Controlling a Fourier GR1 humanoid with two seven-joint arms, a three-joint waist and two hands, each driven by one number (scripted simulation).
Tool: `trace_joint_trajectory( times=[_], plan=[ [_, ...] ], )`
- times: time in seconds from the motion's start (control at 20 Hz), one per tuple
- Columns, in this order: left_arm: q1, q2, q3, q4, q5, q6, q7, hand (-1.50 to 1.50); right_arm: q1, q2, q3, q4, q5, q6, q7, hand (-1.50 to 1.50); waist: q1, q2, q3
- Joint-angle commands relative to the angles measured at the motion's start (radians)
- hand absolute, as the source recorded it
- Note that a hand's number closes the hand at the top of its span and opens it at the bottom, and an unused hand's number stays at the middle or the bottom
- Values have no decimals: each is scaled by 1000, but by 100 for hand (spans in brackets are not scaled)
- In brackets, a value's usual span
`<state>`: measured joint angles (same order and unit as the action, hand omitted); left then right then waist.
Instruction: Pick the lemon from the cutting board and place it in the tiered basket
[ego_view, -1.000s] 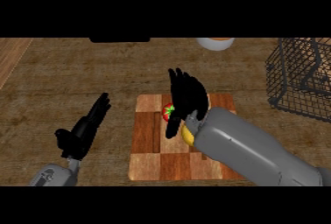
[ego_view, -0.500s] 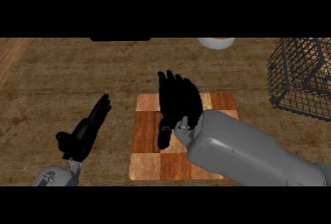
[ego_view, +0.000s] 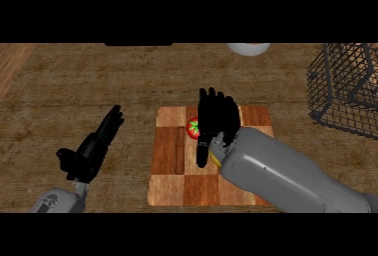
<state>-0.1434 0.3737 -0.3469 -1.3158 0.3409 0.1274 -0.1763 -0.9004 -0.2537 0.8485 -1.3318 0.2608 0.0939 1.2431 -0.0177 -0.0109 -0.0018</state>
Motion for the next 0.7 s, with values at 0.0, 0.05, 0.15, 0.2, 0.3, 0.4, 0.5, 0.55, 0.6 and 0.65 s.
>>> trace_joint_trajectory(
  times=[0.0, 0.05, 0.15, 0.2, 0.3, 0.4, 0.5, 0.55, 0.6, 0.65],
  plan=[
    [18, -3, 8, 24, 9, -34, -18, 0, 29, 55, -12, -3, 13, 28, 244, -150, 1, 3, 0],
    [8, 5, 22, 2, 7, -21, -11, 0, 63, 62, -1, -23, 40, 0, 244, -150, -2, 0, 0],
    [10, -21, -8, -51, -25, 18, 17, 0, 89, 65, 3, 5, 81, -22, 216, -150, 14, 5, 2],
    [-56, -61, -9, 16, -38, 43, 45, 0, 106, 82, 9, -50, 89, -20, 244, -150, -4, 4, 1],
    [-9, -53, -14, -15, -34, 27, 29, 0, 133, 55, 5, -6, 113, -14, 221, -150, 8, 5, 1],
    [0, -46, -5, -15, -39, 17, 9, 0, 159, 66, 2, -5, 146, -25, 229, -150, 10, 5, 1],
    [4, -39, -1, -29, -48, 23, 13, 0, 188, 55, -22, 24, 153, -26, 200, -150, 12, 6, 1],
    [25, -31, -2, -68, -31, 16, 52, 0, 200, 56, -30, -2, 163, -23, 212, -150, 14, 4, 2],
    [-36, -30, 17, -34, -43, 28, 76, 0, 241, 13, -28, -55, 158, 1, 190, -150, 0, 4, 1],
    [-16, -47, 6, -15, -43, 9, 47, 0, 213, 38, -56, -76, 155, 21, 231, -150, 3, 5, 1]
  ],
)
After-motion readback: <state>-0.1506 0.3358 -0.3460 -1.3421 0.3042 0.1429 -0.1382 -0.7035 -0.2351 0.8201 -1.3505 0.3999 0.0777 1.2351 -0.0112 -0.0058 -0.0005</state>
